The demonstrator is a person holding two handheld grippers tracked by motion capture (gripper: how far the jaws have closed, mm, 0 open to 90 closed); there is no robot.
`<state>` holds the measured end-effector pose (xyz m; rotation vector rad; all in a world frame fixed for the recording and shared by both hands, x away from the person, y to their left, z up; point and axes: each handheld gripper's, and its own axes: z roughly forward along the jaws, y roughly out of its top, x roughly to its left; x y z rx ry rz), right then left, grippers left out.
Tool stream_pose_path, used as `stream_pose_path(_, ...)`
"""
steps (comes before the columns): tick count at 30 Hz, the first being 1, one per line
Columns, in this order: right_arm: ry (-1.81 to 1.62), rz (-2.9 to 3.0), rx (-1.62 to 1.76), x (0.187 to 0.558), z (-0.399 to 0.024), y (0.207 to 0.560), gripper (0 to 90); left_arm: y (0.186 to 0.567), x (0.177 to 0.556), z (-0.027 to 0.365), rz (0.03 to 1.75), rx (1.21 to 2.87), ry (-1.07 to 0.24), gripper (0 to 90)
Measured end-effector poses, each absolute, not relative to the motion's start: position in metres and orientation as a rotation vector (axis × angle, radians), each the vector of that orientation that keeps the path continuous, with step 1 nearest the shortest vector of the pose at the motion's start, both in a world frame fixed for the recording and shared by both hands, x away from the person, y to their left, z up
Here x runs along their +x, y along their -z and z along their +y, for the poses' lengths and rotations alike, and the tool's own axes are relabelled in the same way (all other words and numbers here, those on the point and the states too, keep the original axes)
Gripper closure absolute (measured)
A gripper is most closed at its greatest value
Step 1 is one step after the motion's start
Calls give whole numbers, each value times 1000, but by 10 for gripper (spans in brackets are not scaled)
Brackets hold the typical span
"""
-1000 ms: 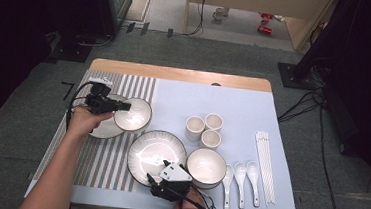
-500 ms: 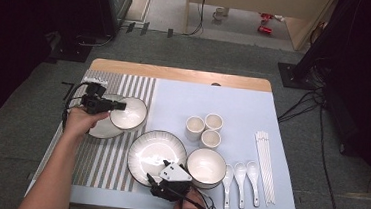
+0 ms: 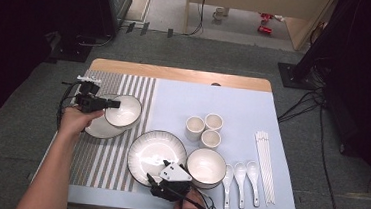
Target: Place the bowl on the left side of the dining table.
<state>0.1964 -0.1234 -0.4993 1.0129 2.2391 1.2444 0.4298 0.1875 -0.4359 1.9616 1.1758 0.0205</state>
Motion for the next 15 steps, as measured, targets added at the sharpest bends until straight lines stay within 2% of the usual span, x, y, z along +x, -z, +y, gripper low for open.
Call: stream_pose_path(15,-1244,2239,1012,196,-123,499,329,439,436,208,1263,1946,-65,821)
